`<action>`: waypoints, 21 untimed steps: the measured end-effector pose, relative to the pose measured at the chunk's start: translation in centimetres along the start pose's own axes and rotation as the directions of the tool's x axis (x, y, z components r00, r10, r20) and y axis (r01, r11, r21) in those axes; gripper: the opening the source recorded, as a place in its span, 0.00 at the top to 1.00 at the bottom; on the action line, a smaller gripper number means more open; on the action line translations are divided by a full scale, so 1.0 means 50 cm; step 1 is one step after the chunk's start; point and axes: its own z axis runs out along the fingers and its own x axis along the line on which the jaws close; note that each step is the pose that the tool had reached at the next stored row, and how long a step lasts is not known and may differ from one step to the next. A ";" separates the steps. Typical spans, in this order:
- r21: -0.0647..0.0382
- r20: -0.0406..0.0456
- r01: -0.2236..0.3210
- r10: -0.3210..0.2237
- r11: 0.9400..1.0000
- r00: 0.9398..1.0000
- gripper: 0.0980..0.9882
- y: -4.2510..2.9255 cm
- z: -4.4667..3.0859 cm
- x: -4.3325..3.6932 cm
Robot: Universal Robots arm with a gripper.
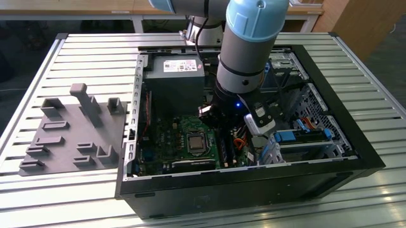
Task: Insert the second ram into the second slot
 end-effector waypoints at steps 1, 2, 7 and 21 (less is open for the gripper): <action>0.000 0.000 0.000 0.000 1.000 1.000 0.88 0.000 -0.005 0.000; 0.000 0.000 0.000 0.000 1.000 1.000 0.88 0.000 -0.010 0.000; 0.000 0.000 0.000 0.000 1.000 1.000 0.89 0.000 -0.019 0.000; 0.004 0.000 0.000 0.000 1.000 1.000 0.99 0.000 -0.010 0.000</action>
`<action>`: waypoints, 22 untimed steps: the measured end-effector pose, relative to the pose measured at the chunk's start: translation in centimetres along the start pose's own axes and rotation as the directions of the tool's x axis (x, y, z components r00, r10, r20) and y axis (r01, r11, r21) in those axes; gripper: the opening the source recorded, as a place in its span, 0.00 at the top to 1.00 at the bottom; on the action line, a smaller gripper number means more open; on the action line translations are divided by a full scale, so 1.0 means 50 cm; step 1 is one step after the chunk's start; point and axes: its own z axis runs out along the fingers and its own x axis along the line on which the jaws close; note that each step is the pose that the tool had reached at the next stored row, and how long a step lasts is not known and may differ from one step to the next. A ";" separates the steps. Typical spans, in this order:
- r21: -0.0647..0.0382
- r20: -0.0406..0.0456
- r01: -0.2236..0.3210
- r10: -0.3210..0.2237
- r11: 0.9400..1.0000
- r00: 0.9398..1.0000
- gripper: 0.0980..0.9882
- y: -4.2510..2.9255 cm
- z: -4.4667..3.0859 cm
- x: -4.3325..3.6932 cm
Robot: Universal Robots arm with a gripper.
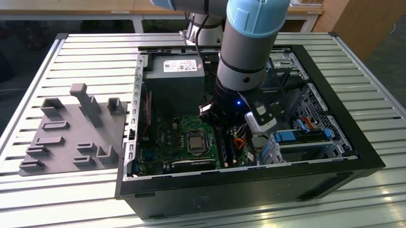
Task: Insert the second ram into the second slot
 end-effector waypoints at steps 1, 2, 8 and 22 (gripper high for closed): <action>0.000 0.000 0.000 0.000 1.000 1.000 0.99 0.000 0.002 0.000; 0.001 0.000 0.000 0.000 1.000 1.000 0.99 0.000 0.003 0.000; 0.007 0.000 0.000 0.000 1.000 1.000 0.99 0.000 0.016 0.000; 0.006 0.000 0.000 0.000 1.000 1.000 0.99 0.000 -0.019 0.001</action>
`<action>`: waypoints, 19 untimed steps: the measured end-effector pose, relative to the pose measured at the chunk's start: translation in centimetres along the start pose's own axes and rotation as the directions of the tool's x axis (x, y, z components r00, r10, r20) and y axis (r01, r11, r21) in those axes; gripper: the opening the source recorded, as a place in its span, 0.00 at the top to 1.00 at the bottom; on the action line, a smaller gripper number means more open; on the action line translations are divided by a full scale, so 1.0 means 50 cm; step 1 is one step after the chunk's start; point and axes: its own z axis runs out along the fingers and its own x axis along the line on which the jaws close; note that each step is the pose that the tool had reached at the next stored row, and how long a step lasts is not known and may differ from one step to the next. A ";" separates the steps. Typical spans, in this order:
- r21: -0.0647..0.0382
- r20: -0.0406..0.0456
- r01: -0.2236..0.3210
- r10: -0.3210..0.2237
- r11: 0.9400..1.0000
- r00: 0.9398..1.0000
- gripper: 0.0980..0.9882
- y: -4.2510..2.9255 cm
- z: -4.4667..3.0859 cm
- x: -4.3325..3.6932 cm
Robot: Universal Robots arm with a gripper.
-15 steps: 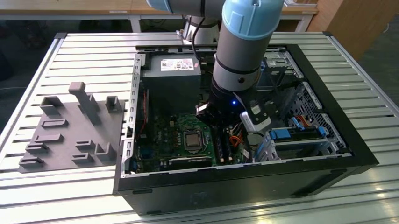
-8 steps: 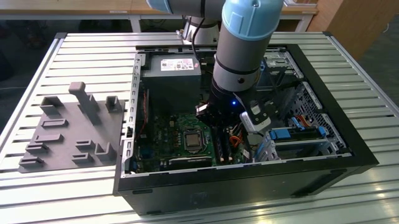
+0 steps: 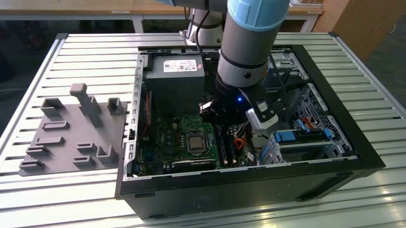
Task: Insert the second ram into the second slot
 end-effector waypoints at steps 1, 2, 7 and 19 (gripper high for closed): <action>0.000 0.000 0.000 0.000 1.000 1.000 0.99 0.000 -0.001 0.000; 0.000 0.000 0.000 0.000 1.000 1.000 0.99 0.000 -0.001 0.000; 0.000 0.000 0.000 0.000 1.000 1.000 0.99 0.000 -0.009 0.001; -0.001 0.000 0.000 0.000 1.000 1.000 0.99 0.000 -0.019 0.001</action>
